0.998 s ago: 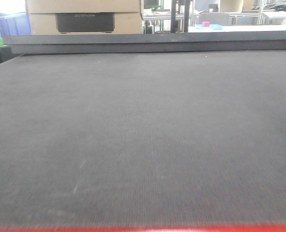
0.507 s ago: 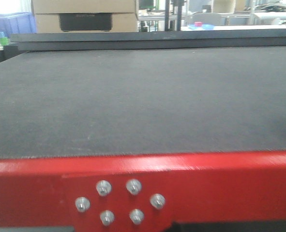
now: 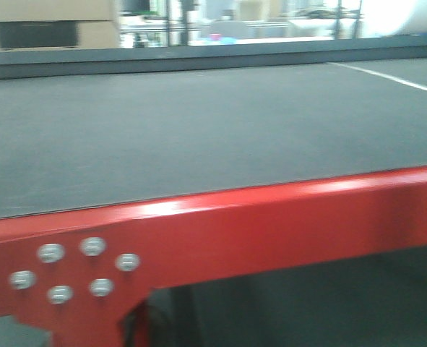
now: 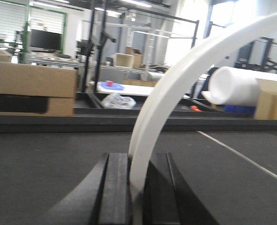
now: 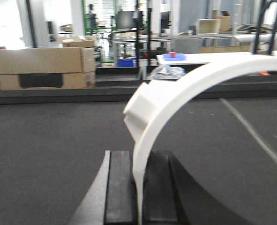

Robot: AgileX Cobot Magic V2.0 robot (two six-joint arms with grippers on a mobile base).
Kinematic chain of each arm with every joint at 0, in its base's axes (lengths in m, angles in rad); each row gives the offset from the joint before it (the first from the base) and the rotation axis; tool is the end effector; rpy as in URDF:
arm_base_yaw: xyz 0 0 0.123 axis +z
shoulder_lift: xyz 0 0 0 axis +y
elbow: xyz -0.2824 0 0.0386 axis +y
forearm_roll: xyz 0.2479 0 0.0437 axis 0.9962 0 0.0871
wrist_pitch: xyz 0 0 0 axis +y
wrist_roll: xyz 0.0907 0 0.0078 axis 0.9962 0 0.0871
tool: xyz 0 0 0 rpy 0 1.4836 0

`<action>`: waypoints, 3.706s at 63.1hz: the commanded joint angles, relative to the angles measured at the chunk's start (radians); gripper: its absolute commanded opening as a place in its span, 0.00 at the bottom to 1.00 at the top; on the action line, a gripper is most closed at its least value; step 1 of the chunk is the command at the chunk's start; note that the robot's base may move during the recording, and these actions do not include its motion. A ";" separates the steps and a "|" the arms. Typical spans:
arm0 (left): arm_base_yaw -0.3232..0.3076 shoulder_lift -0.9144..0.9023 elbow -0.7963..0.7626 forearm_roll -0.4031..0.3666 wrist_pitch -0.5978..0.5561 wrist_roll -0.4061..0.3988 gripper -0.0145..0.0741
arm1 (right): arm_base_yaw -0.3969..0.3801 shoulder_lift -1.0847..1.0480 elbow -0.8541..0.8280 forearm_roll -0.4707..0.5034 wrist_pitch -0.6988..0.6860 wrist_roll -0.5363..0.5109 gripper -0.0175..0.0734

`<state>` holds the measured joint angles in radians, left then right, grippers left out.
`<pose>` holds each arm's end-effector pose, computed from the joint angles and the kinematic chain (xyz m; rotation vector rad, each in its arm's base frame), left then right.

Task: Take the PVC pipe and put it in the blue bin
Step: 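Drive across the room past the red table toward the bin shelves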

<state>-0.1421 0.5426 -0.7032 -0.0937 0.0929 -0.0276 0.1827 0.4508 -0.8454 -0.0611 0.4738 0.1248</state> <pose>0.1046 -0.0158 0.3986 0.0222 1.4190 -0.2236 0.0650 0.0094 0.4171 -0.0658 1.5634 0.1776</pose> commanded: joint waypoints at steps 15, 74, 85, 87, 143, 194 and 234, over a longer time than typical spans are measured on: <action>-0.008 0.000 0.001 0.000 -0.028 0.000 0.04 | 0.001 -0.006 0.001 -0.003 -0.019 -0.005 0.01; -0.008 0.000 0.001 0.000 -0.028 0.000 0.04 | 0.001 -0.006 0.001 -0.003 -0.019 -0.005 0.01; -0.008 0.000 0.001 0.000 -0.028 0.000 0.04 | 0.001 -0.006 0.001 -0.003 -0.019 -0.005 0.01; -0.008 0.000 0.001 0.000 -0.028 0.000 0.04 | 0.001 -0.006 0.001 -0.003 -0.019 -0.005 0.01; -0.008 0.000 0.001 0.000 -0.028 0.000 0.04 | 0.001 -0.006 0.001 -0.003 -0.019 -0.005 0.01; -0.008 0.000 0.001 0.000 -0.028 0.000 0.04 | 0.001 -0.006 0.001 -0.003 -0.019 -0.005 0.01; -0.008 0.000 0.001 0.000 -0.028 0.000 0.04 | 0.001 -0.006 0.001 -0.003 -0.019 -0.005 0.01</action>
<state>-0.1445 0.5426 -0.7032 -0.0937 0.0929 -0.0276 0.1827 0.4494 -0.8454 -0.0611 0.4754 0.1234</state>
